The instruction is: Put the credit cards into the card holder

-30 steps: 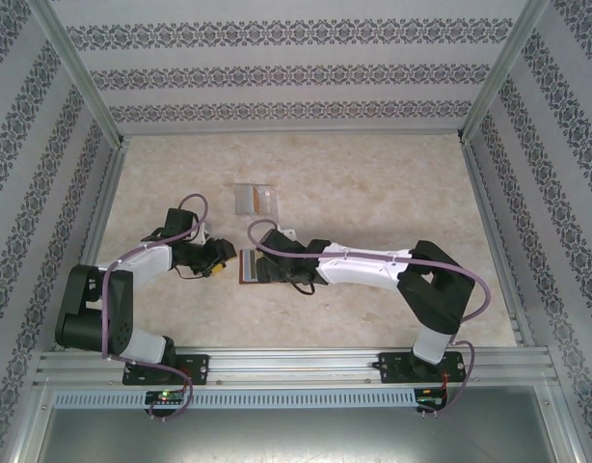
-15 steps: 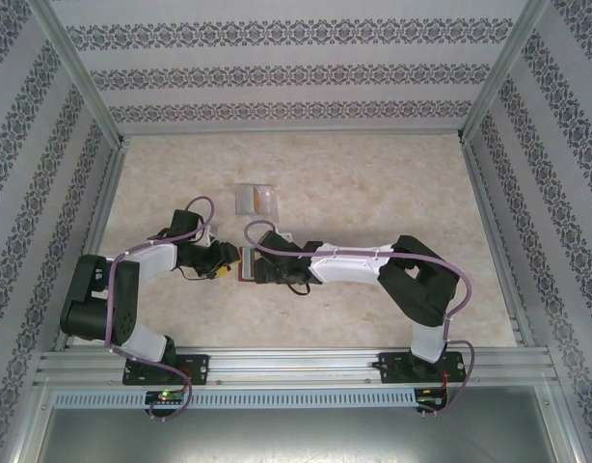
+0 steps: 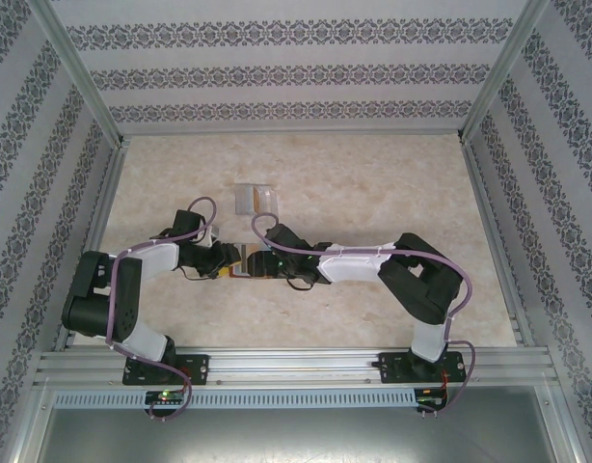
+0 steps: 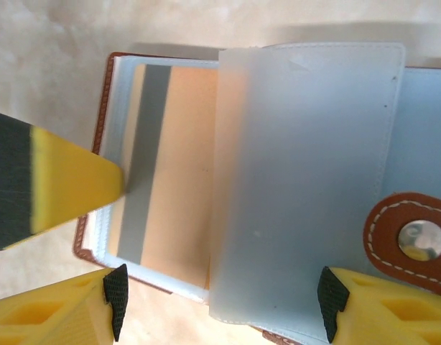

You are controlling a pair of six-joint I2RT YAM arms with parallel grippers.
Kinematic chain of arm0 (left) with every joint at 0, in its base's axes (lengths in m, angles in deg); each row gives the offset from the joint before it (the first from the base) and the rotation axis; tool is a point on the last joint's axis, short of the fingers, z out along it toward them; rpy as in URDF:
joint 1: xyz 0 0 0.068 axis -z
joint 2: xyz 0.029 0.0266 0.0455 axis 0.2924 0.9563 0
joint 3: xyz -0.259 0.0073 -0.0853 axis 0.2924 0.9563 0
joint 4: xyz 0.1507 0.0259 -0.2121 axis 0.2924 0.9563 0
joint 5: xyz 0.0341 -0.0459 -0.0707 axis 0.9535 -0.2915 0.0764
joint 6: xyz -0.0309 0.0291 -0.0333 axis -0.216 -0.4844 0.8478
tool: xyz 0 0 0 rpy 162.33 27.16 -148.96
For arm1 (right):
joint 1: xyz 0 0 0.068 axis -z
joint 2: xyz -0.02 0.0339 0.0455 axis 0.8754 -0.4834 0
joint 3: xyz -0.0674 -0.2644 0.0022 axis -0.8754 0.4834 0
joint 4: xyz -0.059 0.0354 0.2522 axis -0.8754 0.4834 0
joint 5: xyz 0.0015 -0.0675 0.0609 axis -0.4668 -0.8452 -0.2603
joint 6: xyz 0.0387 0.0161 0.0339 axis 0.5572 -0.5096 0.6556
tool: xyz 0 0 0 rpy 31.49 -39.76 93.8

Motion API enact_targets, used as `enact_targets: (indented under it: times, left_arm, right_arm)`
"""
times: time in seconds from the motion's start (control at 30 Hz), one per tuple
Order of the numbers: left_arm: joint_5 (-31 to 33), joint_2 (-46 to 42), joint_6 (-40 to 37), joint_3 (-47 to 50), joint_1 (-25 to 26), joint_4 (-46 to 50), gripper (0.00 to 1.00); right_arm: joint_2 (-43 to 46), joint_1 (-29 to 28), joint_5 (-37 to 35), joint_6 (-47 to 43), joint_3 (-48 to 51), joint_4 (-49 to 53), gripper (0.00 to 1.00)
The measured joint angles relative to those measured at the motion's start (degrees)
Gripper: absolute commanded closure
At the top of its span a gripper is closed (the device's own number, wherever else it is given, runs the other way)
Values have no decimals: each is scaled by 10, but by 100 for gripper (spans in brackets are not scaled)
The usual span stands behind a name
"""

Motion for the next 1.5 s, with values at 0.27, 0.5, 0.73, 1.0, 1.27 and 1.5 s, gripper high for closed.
enact_targets:
  times: [0.27, 0.5, 0.73, 1.0, 1.27, 1.5]
  left_arm:
    - [-2, 0, 7, 0, 1, -5, 71]
    - [-2, 0, 7, 0, 1, -6, 72]
    - [-2, 8, 7, 0, 1, -7, 72]
    - [-2, 10, 8, -7, 4, -8, 73]
    - [-2, 10, 8, -7, 5, -8, 73]
    - [-2, 10, 8, -7, 5, -8, 74]
  right_arm:
    - [-7, 0, 57, -2, 5, -74, 30]
    - [-7, 10, 56, 0, 12, -82, 28]
    - [33, 10, -18, 0, 17, 8, 27]
    - [27, 7, -47, 2, 12, 59, 26]
    - [9, 6, -45, 2, -3, 66, 26]
    - [2, 6, -33, 2, -10, 47, 27]
